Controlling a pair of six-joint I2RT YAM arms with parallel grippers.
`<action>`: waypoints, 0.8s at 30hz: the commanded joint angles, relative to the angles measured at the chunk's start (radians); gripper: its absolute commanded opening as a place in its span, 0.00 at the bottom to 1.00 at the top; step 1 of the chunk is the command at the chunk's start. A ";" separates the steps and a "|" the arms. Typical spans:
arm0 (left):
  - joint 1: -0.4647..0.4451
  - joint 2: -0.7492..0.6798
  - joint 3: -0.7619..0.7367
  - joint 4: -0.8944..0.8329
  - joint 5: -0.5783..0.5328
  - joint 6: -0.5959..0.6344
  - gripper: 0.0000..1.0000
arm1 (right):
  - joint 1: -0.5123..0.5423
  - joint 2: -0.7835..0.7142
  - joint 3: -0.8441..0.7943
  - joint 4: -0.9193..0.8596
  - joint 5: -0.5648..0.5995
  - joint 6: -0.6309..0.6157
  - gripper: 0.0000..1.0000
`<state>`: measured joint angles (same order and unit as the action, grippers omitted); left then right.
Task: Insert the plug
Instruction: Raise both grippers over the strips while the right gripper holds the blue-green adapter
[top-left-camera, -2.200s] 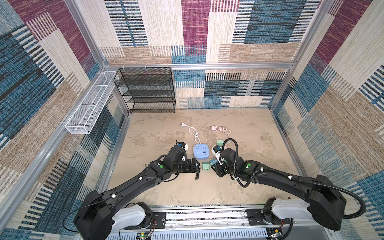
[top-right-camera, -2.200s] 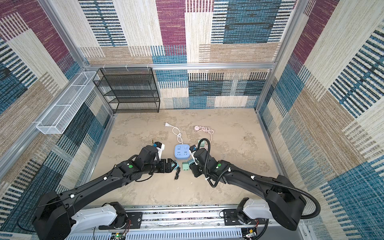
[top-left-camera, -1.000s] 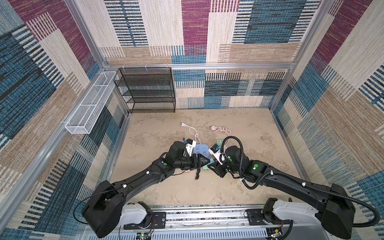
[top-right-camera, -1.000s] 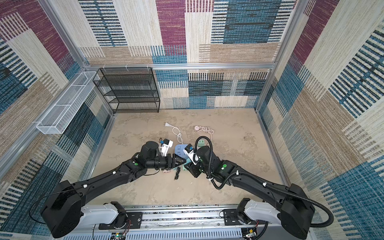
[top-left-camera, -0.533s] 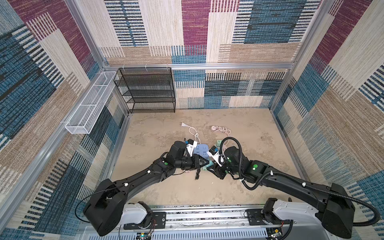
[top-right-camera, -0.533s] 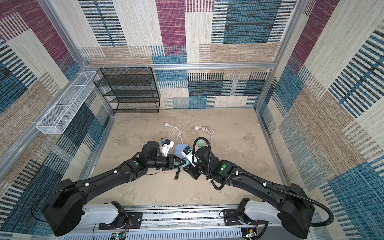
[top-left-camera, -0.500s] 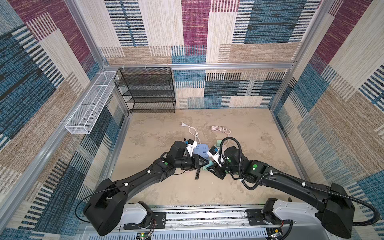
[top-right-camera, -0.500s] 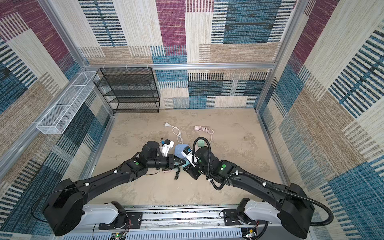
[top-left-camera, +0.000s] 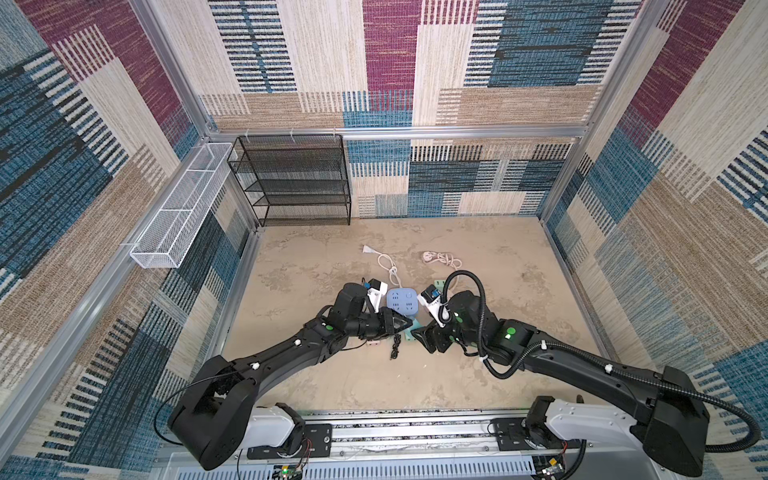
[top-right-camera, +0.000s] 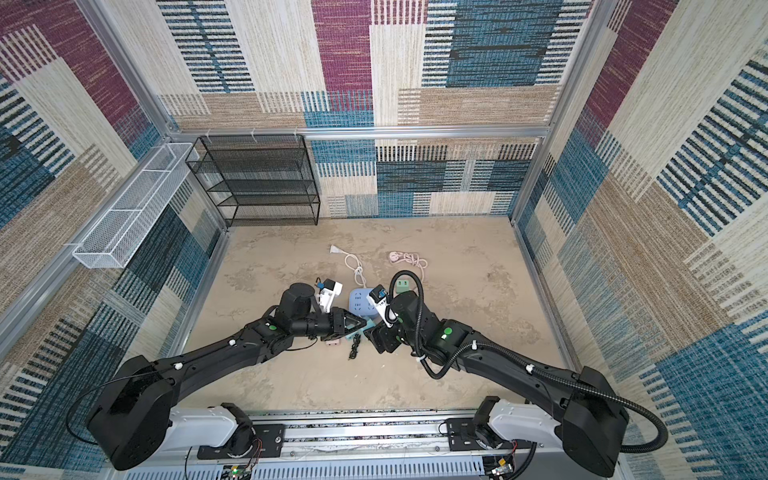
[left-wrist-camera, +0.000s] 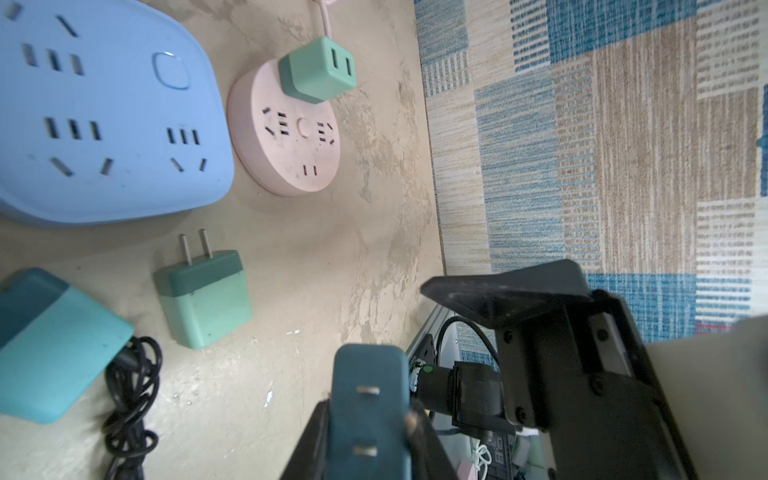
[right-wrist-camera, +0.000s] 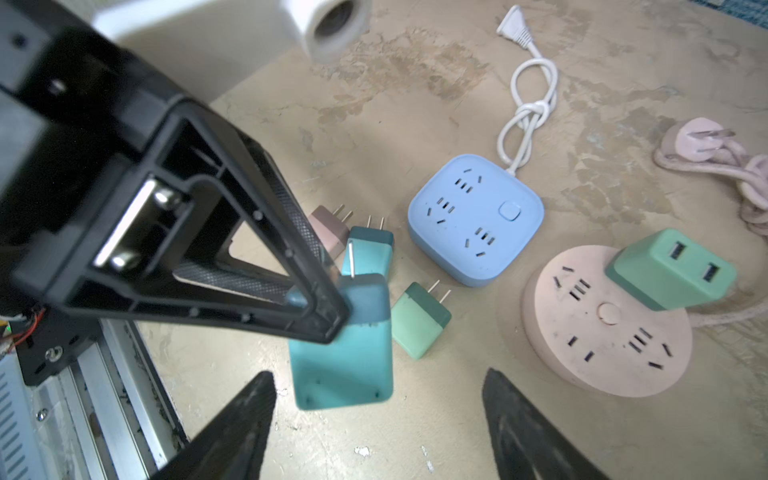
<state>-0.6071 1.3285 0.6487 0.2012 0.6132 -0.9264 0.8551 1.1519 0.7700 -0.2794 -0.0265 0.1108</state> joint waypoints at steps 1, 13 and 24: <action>0.037 -0.008 -0.038 0.155 -0.003 -0.086 0.00 | -0.005 -0.007 0.024 0.088 0.161 0.126 0.82; 0.129 -0.030 -0.012 0.230 -0.026 -0.170 0.00 | -0.196 0.043 0.147 0.237 -0.060 0.427 0.69; 0.129 -0.137 -0.049 0.340 -0.179 -0.263 0.00 | -0.267 -0.050 0.102 0.336 -0.131 0.553 0.58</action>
<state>-0.4778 1.2076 0.6037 0.4580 0.4862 -1.1522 0.6044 1.1118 0.8940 -0.0071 -0.0975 0.5720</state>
